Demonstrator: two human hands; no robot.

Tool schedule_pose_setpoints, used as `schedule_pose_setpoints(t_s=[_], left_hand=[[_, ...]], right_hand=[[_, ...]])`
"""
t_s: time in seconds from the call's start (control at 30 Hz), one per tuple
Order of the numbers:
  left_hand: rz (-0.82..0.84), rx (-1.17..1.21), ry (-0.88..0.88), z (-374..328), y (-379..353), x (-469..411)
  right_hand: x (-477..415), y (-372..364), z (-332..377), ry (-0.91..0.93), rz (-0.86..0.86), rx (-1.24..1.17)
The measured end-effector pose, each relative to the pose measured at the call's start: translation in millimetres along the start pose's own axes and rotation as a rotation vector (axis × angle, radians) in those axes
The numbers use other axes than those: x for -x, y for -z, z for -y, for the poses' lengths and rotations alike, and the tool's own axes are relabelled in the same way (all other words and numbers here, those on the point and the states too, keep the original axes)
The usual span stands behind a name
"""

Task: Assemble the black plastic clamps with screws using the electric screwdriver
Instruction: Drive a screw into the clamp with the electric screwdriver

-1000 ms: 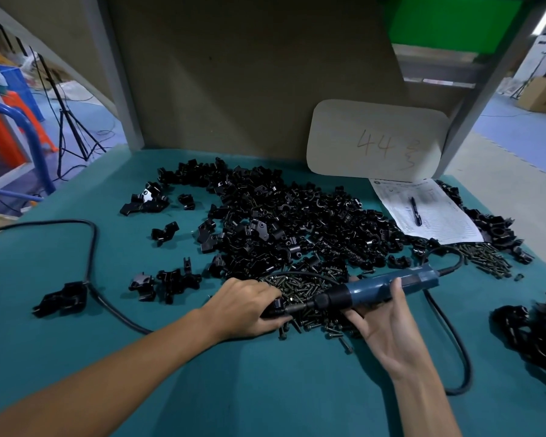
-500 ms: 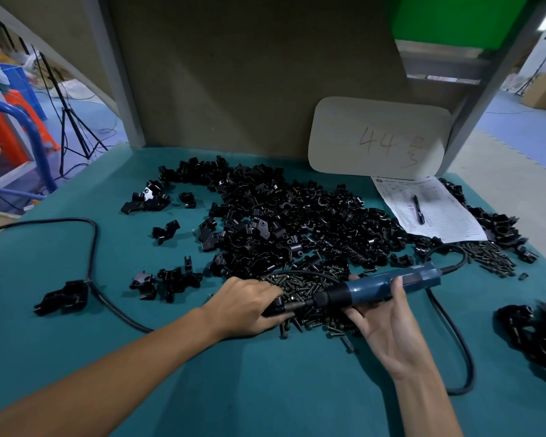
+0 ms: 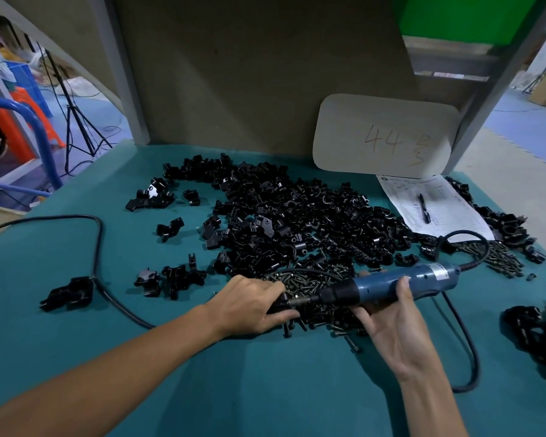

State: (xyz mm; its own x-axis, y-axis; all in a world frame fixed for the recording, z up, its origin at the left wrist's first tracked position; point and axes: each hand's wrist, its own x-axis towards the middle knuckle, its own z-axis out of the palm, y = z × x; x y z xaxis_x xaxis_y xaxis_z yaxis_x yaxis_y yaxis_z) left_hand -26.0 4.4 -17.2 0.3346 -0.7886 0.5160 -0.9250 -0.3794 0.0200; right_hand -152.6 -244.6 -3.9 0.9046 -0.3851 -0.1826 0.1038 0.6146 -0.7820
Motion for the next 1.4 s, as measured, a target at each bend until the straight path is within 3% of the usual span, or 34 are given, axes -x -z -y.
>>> schedule_pose_setpoints(t_s=[0.1,0.23,0.5,1.17,1.3,1.4], left_hand=[[0.039,0.021,0.060,-2,2,0],[0.109,0.066,0.127,0,3,2],[0.121,0.181,0.165,1,5,3],[0.148,0.123,0.142,-1,6,3],[0.101,0.219,0.204,-2,7,2],[0.115,0.536,0.416,-7,14,-11]], right_hand=[[2,-6,2,-0.019,0.015,-0.002],[5,-8,5,-0.007,0.046,-0.188],[4,-8,1,0.032,-0.014,-0.111],[7,-11,-3,0.019,-0.086,-0.116],[6,-17,0,0.030,-0.076,-0.201],[3,-22,5,0.030,-0.081,-0.248]])
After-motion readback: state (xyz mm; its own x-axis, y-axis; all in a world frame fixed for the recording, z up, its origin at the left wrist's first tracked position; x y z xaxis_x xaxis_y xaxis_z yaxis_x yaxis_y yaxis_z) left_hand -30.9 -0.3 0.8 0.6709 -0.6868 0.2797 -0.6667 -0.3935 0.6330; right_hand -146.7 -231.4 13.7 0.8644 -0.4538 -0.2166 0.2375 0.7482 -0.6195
